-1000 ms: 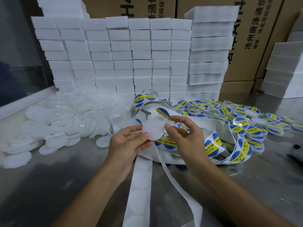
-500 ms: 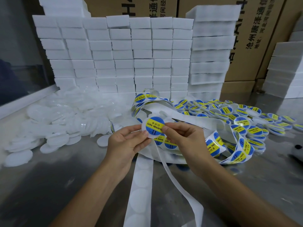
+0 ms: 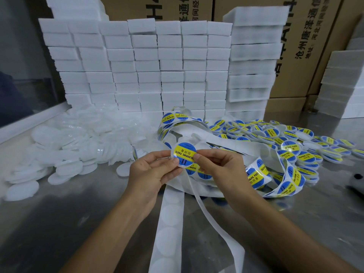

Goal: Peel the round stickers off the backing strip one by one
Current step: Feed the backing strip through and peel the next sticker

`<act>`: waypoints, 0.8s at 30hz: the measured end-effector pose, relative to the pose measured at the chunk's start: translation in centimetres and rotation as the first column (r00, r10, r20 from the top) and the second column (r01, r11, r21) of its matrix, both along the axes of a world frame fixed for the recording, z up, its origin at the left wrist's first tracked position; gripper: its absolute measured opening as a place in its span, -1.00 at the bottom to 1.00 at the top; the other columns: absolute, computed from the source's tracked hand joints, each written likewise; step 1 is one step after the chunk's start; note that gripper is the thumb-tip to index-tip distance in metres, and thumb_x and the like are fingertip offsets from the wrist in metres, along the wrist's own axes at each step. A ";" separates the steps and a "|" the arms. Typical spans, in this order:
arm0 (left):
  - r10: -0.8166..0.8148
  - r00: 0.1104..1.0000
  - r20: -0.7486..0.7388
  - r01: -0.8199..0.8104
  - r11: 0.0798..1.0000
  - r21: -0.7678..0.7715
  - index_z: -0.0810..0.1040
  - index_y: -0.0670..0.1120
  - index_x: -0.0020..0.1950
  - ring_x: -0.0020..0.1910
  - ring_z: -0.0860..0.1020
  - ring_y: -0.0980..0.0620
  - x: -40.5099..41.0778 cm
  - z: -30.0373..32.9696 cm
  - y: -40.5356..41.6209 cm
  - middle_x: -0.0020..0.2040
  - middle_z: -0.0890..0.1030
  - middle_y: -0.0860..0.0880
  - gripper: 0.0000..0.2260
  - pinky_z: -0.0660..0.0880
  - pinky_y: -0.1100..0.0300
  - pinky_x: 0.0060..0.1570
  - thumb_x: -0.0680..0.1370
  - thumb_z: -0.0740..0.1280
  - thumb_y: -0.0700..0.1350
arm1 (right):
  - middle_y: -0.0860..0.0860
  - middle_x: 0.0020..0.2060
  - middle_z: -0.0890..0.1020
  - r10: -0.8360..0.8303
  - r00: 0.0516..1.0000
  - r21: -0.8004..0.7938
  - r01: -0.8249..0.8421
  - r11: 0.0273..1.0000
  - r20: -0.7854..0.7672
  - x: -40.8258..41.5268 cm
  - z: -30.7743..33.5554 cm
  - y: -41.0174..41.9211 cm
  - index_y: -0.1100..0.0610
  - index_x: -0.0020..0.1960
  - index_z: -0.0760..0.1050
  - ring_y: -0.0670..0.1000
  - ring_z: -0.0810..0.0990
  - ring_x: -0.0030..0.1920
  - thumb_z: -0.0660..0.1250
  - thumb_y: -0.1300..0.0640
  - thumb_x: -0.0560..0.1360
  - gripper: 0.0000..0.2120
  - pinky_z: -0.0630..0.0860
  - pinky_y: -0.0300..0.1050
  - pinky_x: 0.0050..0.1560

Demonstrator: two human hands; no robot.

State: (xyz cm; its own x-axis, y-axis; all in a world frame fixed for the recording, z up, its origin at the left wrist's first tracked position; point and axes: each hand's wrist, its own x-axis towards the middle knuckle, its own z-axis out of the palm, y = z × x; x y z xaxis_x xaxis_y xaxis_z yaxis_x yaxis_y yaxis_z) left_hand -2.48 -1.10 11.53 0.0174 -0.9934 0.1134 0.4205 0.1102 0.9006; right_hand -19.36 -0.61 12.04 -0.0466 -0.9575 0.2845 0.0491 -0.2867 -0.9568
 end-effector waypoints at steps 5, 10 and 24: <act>0.033 0.998 0.055 -0.031 0.999 -0.027 0.60 -0.23 0.00 -0.15 0.71 -0.10 0.0 0.0 0.1 -0.13 0.71 -0.21 -0.65 0.61 0.22 -0.22 0.24 0.50 -0.21 | -0.03 -0.20 0.75 -0.014 1.000 -0.006 0.014 1.000 -0.015 -0.1 -0.2 -0.1 0.02 -0.13 0.70 0.00 0.71 -0.16 0.49 0.18 0.45 -0.93 0.61 -0.28 -0.19; 0.080 0.990 0.117 -0.071 0.995 -0.076 0.63 -0.18 -0.05 -0.18 0.71 -0.12 -0.1 0.0 0.3 -0.15 0.71 -0.20 -0.81 0.62 0.21 -0.23 0.37 0.48 -0.34 | -0.06 -0.21 0.74 -0.032 0.999 0.007 0.032 0.999 -0.035 -0.2 -0.5 -0.3 -0.03 -0.18 0.70 -0.06 0.72 -0.15 0.50 0.16 0.44 -0.91 0.62 -0.28 -0.17; 0.140 0.966 0.218 -0.092 0.972 -0.217 0.67 -0.05 -0.23 -0.22 0.69 0.00 -0.8 0.3 0.9 -0.25 0.70 -0.08 -0.79 0.61 0.25 -0.19 0.28 0.55 -0.33 | -0.11 -0.46 0.62 -0.290 0.928 -0.142 0.262 0.955 -0.235 -0.3 -1.3 -0.7 0.00 -0.11 0.62 -0.15 0.56 -0.43 0.54 0.01 0.40 -0.85 0.53 -0.30 -0.33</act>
